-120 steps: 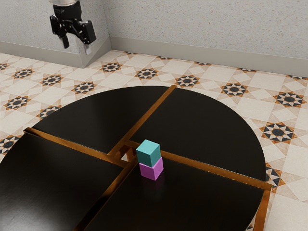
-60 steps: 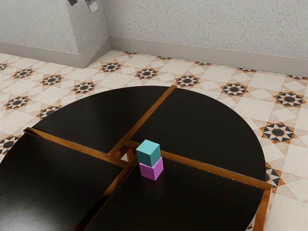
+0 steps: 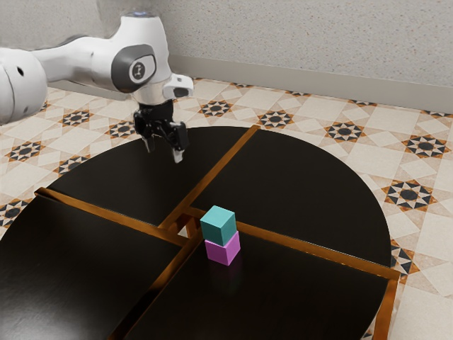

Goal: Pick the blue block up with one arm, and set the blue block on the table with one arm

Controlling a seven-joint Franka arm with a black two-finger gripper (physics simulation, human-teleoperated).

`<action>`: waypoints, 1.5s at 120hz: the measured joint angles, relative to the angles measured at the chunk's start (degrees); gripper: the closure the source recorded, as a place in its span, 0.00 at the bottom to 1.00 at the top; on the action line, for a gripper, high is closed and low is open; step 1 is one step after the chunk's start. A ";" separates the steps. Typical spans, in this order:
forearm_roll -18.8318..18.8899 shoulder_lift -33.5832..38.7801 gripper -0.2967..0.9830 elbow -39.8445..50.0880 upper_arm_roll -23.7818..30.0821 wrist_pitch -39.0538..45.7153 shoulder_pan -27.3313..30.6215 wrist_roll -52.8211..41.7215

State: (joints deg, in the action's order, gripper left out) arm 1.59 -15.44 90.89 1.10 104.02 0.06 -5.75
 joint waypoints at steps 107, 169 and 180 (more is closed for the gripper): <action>-4.71 -7.94 0.23 10.76 8.22 26.91 0.04 7.21; -3.35 3.06 0.23 21.15 13.33 24.69 0.05 11.60; -2.16 2.82 0.23 21.12 13.36 23.68 0.04 11.99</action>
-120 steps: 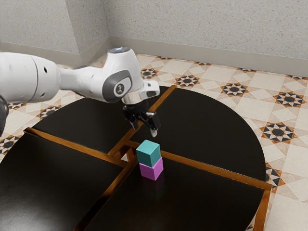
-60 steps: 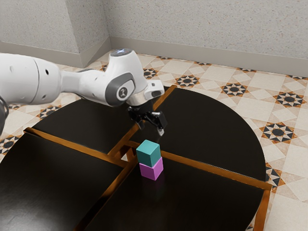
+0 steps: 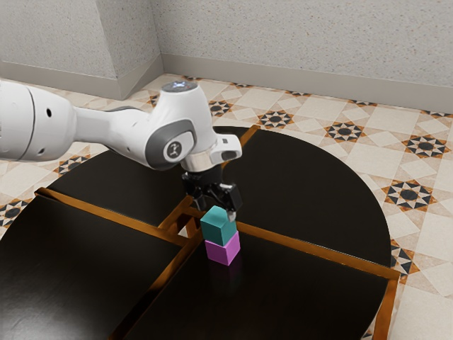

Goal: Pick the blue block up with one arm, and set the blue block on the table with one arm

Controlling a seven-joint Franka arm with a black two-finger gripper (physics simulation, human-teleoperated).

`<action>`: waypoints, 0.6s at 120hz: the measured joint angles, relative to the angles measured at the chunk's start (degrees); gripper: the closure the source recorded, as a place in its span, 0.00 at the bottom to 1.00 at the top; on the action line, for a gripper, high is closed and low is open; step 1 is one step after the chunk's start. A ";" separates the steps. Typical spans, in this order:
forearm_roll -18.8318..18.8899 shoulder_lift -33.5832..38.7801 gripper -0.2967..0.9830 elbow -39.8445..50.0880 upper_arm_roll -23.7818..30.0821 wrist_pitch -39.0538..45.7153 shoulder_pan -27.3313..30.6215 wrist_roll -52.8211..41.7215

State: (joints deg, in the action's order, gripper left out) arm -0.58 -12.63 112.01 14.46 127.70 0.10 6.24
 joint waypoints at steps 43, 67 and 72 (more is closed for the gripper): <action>1.84 -1.97 0.23 -1.41 -0.68 -1.68 0.02 1.08; 2.13 -4.48 0.23 -3.19 -0.66 -1.16 0.02 1.32; 2.15 -5.24 0.23 -3.37 -0.66 -1.06 0.05 1.36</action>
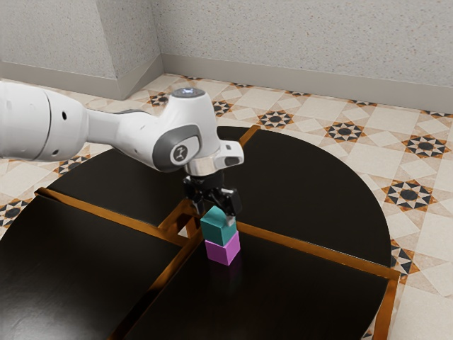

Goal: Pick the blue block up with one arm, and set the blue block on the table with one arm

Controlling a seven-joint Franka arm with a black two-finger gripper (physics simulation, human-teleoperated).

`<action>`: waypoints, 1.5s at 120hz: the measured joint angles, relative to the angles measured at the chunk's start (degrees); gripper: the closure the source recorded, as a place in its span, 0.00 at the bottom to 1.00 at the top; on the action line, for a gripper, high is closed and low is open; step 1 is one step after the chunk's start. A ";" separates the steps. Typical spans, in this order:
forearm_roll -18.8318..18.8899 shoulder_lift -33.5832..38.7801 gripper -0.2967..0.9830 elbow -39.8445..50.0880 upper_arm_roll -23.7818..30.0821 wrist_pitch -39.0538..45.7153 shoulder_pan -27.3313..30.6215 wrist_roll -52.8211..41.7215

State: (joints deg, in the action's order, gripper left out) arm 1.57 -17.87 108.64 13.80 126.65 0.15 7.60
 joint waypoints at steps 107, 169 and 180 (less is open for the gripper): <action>-0.11 -3.18 0.23 -1.11 -0.15 2.65 0.03 -0.02; -0.14 -2.54 0.33 -0.34 -0.50 2.57 0.03 -0.13; -0.12 -2.49 0.40 -0.34 -0.53 2.56 0.03 -0.16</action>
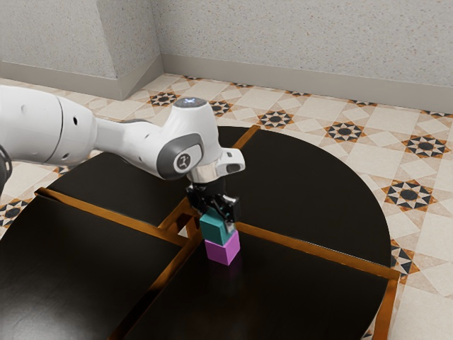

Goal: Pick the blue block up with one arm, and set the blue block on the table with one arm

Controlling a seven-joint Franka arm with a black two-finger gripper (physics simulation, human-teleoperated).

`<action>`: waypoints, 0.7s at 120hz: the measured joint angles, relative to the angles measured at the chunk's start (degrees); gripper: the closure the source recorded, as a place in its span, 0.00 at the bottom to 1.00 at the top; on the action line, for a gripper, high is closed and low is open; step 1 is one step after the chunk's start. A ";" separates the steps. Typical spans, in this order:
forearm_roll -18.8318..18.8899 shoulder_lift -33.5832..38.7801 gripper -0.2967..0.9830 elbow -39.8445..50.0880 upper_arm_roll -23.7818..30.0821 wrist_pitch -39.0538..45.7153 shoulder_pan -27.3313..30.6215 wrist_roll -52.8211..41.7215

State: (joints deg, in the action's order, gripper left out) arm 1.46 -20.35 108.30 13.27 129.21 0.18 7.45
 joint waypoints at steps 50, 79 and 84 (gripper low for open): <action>1.14 -2.89 0.48 -9.44 -0.42 -2.01 -0.02 -0.17; 3.42 -24.09 0.47 -35.78 -0.38 -9.46 -0.08 -2.24; 3.52 -25.98 0.47 -37.74 -0.39 -10.40 -0.09 -2.61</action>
State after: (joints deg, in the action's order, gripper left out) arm 4.98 -46.34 70.56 12.88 118.81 0.09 4.83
